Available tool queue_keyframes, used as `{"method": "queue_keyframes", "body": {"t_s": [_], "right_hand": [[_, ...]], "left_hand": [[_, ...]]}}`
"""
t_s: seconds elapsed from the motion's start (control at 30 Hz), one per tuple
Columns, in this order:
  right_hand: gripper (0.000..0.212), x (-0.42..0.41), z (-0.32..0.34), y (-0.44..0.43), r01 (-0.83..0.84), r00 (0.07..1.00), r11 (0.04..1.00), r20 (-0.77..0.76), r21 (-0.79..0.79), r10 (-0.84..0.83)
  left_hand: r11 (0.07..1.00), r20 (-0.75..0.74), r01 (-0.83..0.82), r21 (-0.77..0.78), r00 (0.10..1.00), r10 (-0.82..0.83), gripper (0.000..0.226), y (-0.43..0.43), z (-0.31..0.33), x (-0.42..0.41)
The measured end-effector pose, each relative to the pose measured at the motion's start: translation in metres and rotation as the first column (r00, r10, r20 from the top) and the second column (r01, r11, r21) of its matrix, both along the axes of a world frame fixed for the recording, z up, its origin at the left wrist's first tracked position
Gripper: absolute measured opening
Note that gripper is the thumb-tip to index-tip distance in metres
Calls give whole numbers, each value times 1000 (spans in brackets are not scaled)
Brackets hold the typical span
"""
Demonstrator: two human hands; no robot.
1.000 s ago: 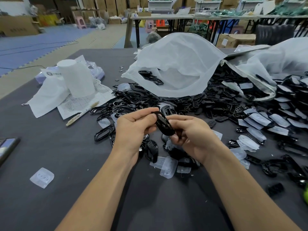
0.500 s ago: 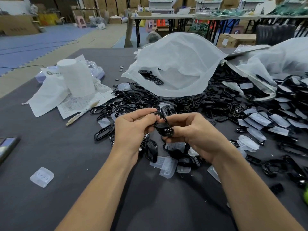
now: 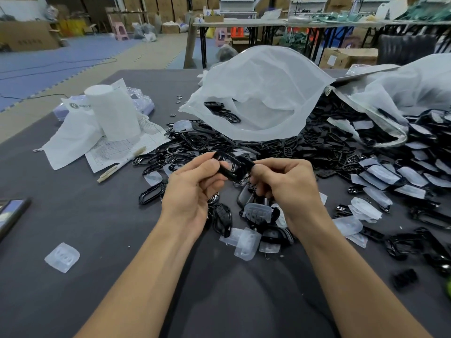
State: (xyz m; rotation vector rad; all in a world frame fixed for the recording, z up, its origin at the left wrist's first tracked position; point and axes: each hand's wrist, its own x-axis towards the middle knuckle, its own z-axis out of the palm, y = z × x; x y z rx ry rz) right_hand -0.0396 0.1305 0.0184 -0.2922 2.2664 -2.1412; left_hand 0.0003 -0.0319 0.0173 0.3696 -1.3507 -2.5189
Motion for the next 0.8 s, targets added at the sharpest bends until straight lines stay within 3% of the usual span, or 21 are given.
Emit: {"method": "queue_keyframes", "body": {"t_s": [0.1,0.17,0.27,0.33,0.43,0.57,0.8], "right_hand": [[24,-3,0,4,127,990,992,63,-22,-126],[27,-4,2,8,182,980,973,108,-141,-167],[23,-1,8,8,88,995,973,63,-213,-76],[19,6,6,0,36,999,999,11,-33,-36],[20,12,0,-9,166,986,946,-80,279,-149],[25,13,1,-11,272,961,903,-141,332,-238],[23,14,3,-8,281,955,886,-195,369,-222]], "left_hand": [[994,40,-63,-85,997,67,18,3,-2,0],[972,85,-165,-165,980,180,20,6,-6,0],[908,103,-255,-333,947,304,17,7,-12,-3],[885,81,-260,-386,946,313,18,10,-13,-4],[910,31,-196,-365,974,223,27,15,-13,-2],[940,9,-111,-323,993,120,35,18,-10,-1],[922,-15,-64,-382,998,62,30,16,-9,2]]}}
